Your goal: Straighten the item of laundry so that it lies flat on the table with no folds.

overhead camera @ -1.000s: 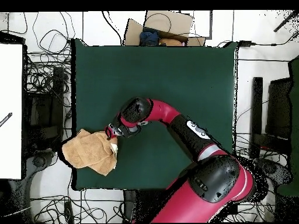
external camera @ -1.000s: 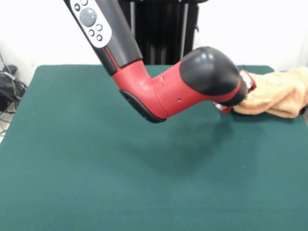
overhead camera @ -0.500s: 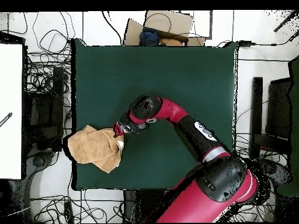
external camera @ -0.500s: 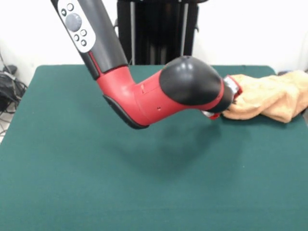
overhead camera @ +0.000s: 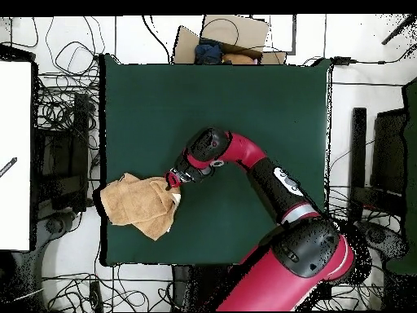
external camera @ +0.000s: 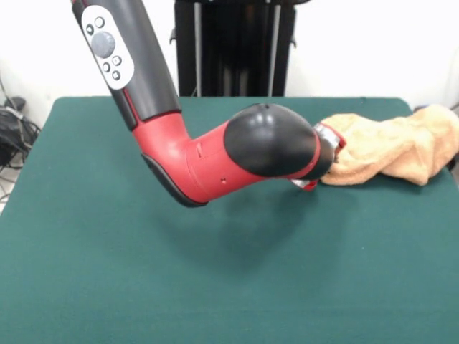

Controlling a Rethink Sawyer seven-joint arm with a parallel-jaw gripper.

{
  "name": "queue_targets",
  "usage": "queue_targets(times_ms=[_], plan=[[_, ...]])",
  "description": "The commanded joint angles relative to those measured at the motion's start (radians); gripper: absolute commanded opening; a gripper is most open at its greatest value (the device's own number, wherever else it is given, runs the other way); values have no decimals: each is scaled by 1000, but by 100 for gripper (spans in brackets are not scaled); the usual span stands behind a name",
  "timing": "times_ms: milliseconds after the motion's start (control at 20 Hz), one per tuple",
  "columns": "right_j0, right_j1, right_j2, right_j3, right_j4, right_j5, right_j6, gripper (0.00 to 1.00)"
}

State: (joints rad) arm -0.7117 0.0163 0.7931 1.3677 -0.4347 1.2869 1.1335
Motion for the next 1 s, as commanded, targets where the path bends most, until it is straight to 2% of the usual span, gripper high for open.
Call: queue_targets(times_ms=[50,500,1000], plan=[[-9,35,-94,-176,-100,56,-239,0],[9,18,-97,-229,-96,131,-269,0],[10,50,-83,-375,-161,271,-430,0]])
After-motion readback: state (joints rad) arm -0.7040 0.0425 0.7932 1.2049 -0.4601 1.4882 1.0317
